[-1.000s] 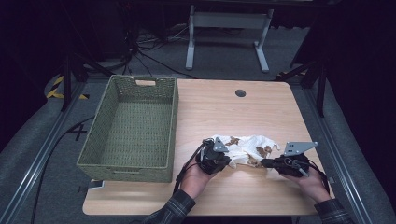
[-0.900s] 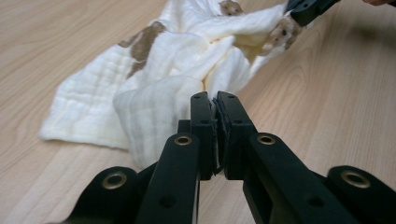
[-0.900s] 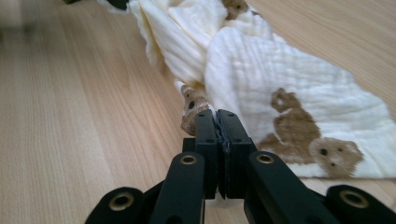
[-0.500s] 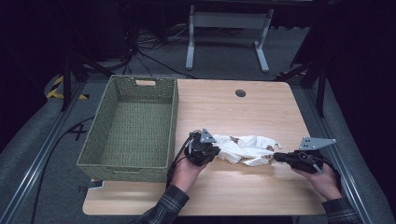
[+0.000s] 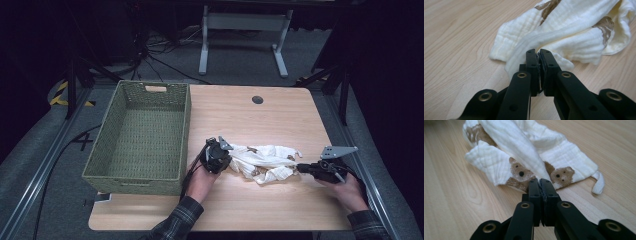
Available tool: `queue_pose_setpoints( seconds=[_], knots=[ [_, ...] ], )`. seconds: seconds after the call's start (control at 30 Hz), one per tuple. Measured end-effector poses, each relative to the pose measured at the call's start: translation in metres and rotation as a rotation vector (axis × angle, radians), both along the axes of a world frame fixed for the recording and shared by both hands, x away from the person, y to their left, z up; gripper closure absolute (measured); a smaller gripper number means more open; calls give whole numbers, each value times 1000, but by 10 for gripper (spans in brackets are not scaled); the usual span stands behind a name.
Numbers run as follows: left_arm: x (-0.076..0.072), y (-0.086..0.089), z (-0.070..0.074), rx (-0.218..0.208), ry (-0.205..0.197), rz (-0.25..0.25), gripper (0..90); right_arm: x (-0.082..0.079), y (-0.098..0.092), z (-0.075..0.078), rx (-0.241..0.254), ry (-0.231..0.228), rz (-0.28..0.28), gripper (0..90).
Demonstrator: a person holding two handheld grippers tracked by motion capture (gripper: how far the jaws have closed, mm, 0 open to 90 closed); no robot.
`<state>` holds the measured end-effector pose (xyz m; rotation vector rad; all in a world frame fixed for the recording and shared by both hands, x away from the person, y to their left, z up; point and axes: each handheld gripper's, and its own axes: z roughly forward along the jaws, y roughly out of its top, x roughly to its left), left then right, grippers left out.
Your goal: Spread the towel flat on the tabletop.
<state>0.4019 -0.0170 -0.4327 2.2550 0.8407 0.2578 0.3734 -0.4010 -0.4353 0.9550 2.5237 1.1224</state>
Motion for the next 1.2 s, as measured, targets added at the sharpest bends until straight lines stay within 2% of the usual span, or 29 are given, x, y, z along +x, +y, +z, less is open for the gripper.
queue_pose_setpoints(
  seconds=[0.07,0.1,0.13,0.17,0.23,0.3,0.4,0.53,0.57,0.67,0.83,1.03,1.07,1.17,1.2],
  knots=[
    [4,-1,-3,4,-5,-6,854,3,2,-4,-14,9,-5,877],
    [4,0,-3,12,21,-16,847,4,2,-5,-19,12,-5,866],
    [3,0,-4,-6,7,0,832,5,1,-5,-17,15,-11,831],
    [2,1,-1,-2,8,-2,808,5,0,-4,-14,15,-13,803],
    [-1,4,4,-24,-10,-10,744,3,-4,0,2,-3,-19,767],
    [-6,6,11,-51,-21,-5,724,0,-6,6,15,-19,-26,747],
    [-15,6,20,-78,-32,-30,709,-5,-7,16,47,-49,-25,744],
    [-25,-1,22,-73,-30,-71,710,-11,2,21,68,-42,12,751],
    [-26,-4,21,-72,-24,-82,710,-12,6,20,64,-47,29,750],
    [-29,-12,15,-66,-12,-108,709,-15,20,18,73,-25,75,751],
    [-27,-20,6,-25,4,-127,696,-17,44,8,42,-3,135,743],
    [-19,-23,-5,24,16,-114,666,-12,59,-5,-32,2,151,715],
    [-19,-23,-5,24,16,-114,663,-12,59,-5,-32,2,151,715],
    [-13,-21,-10,48,44,-108,651,-9,63,-12,-71,25,160,682],
    [-12,-21,-12,50,41,-108,644,-8,63,-13,-82,32,161,668]
  ],
)
